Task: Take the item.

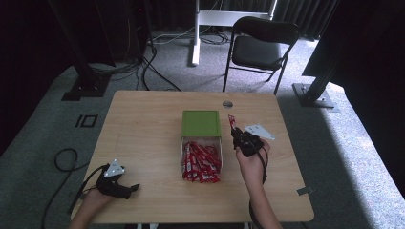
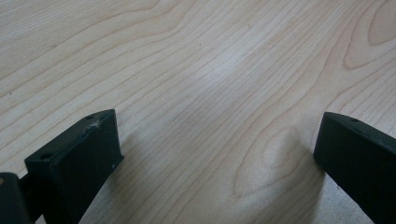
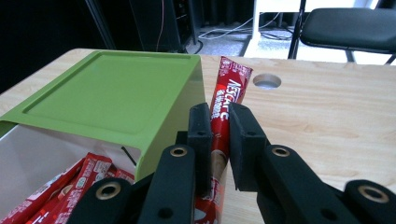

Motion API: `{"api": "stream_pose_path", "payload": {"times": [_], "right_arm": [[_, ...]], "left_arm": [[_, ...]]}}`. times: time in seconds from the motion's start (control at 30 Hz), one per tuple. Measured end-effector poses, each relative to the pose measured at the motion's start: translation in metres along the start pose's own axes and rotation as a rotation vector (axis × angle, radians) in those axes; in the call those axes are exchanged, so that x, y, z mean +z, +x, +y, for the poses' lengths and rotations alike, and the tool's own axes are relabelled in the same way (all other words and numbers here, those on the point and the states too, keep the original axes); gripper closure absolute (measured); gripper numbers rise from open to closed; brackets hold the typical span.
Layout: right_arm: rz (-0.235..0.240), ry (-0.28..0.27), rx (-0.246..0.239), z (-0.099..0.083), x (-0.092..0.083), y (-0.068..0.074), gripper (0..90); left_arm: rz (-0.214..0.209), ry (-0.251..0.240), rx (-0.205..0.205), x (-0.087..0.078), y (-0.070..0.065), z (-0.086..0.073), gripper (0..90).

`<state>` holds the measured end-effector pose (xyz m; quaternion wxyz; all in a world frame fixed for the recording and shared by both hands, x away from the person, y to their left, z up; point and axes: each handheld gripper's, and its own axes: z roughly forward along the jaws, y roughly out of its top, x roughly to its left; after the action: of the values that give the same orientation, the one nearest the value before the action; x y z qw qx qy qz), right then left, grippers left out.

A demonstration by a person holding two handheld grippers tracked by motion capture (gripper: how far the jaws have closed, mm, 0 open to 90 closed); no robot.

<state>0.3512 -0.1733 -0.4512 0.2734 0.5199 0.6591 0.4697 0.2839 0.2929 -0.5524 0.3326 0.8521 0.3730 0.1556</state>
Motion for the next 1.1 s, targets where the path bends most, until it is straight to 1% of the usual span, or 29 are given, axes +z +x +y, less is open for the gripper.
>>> {"api": "stream_pose_path", "payload": {"times": [0.03, 0.1, 0.13, 0.2, 0.27, 0.4, 0.43, 0.53, 0.57, 0.63, 0.77, 0.8, 0.9, 1.0, 1.03, 1.1], "right_arm": [[-0.01, 0.009, -0.008, -0.002, 0.001, 0.0, 80.0], [-0.015, 0.01, 0.011, -0.008, 0.005, -0.002, 80.0], [-0.026, 0.02, 0.007, -0.011, 0.007, -0.003, 80.0], [-0.026, 0.024, 0.025, -0.018, 0.011, -0.004, 80.0], [-0.034, 0.036, 0.031, -0.025, 0.016, -0.005, 80.0], [-0.047, 0.039, 0.062, -0.037, 0.023, -0.007, 80.0], [-0.05, 0.048, 0.066, -0.039, 0.025, -0.008, 80.0], [-0.048, 0.071, 0.085, -0.047, 0.032, -0.01, 80.0], [-0.048, 0.071, 0.085, -0.047, 0.032, -0.01, 80.0], [-0.048, 0.093, 0.1, -0.055, 0.038, -0.011, 80.0], [-0.052, 0.103, 0.112, -0.06, 0.042, -0.013, 80.0], [-0.056, 0.115, 0.116, -0.064, 0.045, -0.013, 79.9], [-0.062, 0.128, 0.117, -0.068, 0.048, -0.014, 79.9], [-0.065, 0.129, 0.128, -0.071, 0.05, -0.015, 79.9], [-0.058, 0.132, 0.146, -0.073, 0.052, -0.016, 79.9], [-0.056, 0.138, 0.146, -0.075, 0.054, -0.016, 79.9]], "left_arm": [[-0.001, 0.0, -0.002, 0.0, 0.0, 0.0, 1.4], [-0.001, 0.001, -0.001, 0.0, 0.0, 0.0, 1.4], [-0.001, 0.001, -0.001, 0.0, 0.0, 0.0, 1.4], [-0.001, 0.001, -0.001, 0.0, 0.0, 0.0, 1.4], [-0.001, 0.001, -0.003, 0.0, 0.0, 0.0, 1.4], [-0.001, 0.002, -0.001, 0.0, 0.0, 0.0, 1.4], [-0.001, 0.002, -0.001, 0.0, 0.0, 0.0, 1.4], [-0.001, 0.002, 0.001, 0.0, 0.0, 0.0, 1.4], [-0.001, 0.002, 0.001, 0.0, 0.0, 0.0, 1.4], [-0.001, 0.002, 0.001, 0.0, 0.0, 0.0, 1.4], [-0.001, 0.002, 0.0, 0.0, 0.0, 0.0, 1.4], [-0.001, 0.002, 0.0, 0.0, 0.0, 0.0, 1.4], [-0.001, 0.002, 0.001, 0.0, 0.0, 0.0, 1.4], [-0.001, 0.002, 0.0, 0.0, 0.0, 0.0, 1.4], [-0.001, 0.002, 0.0, 0.0, 0.0, 0.0, 1.4], [-0.001, 0.002, 0.001, 0.0, 0.0, 0.0, 1.4]]}}
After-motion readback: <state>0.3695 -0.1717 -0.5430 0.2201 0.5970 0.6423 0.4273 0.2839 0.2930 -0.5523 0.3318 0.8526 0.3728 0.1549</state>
